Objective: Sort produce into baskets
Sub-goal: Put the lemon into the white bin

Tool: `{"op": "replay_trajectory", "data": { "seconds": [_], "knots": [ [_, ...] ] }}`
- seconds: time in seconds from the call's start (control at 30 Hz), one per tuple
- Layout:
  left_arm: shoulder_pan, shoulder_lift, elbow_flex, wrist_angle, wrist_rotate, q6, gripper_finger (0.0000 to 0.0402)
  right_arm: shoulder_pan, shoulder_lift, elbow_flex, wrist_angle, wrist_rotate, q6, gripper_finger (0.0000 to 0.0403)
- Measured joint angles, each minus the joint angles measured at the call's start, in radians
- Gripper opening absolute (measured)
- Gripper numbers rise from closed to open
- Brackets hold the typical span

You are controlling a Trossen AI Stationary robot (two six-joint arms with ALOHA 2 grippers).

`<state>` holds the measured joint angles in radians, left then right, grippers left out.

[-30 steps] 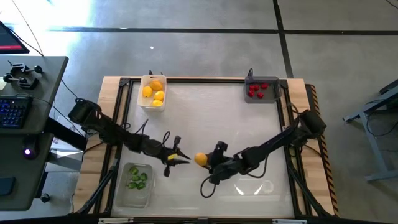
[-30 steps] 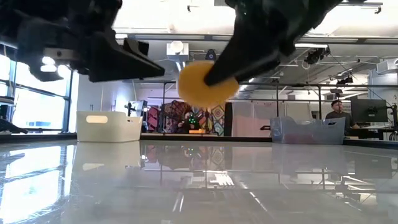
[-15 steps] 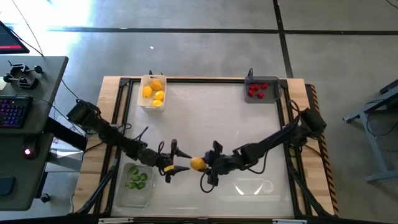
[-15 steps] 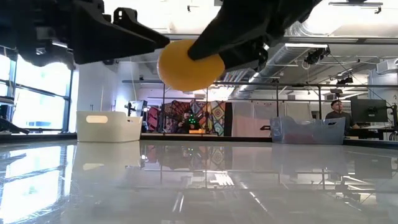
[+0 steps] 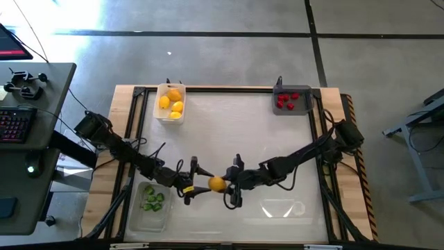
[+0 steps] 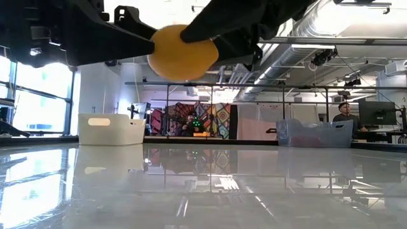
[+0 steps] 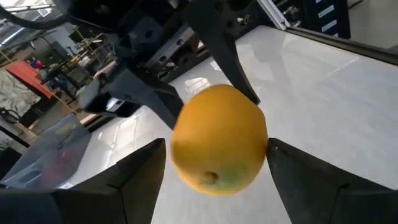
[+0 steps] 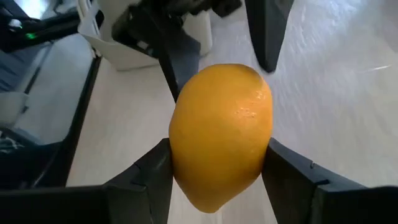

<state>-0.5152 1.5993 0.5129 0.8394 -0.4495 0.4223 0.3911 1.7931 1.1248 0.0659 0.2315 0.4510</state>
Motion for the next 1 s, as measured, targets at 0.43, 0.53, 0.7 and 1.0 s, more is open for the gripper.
{"op": "replay_trajectory", "data": {
  "seconds": [0.43, 0.53, 0.7, 1.0],
  "knots": [
    [-0.004, 0.000, 0.000, -0.005, -0.001, 0.001, 0.0267, -0.045, 0.000, 0.000, 0.039, -0.081, -0.006, 0.0189],
    [-0.004, 0.000, 0.000, -0.004, -0.001, 0.001, 0.0267, -0.048, 0.000, 0.000, 0.042, -0.088, -0.014, 0.0189],
    [-0.004, 0.000, 0.000, -0.003, -0.001, 0.002, 0.0261, -0.048, 0.000, 0.000, 0.044, -0.087, -0.041, 0.0207],
    [-0.004, 0.000, 0.000, -0.003, 0.003, -0.047, 0.0204, -0.044, -0.009, 0.000, 0.027, -0.067, -0.068, 0.0263]
  ]
}}
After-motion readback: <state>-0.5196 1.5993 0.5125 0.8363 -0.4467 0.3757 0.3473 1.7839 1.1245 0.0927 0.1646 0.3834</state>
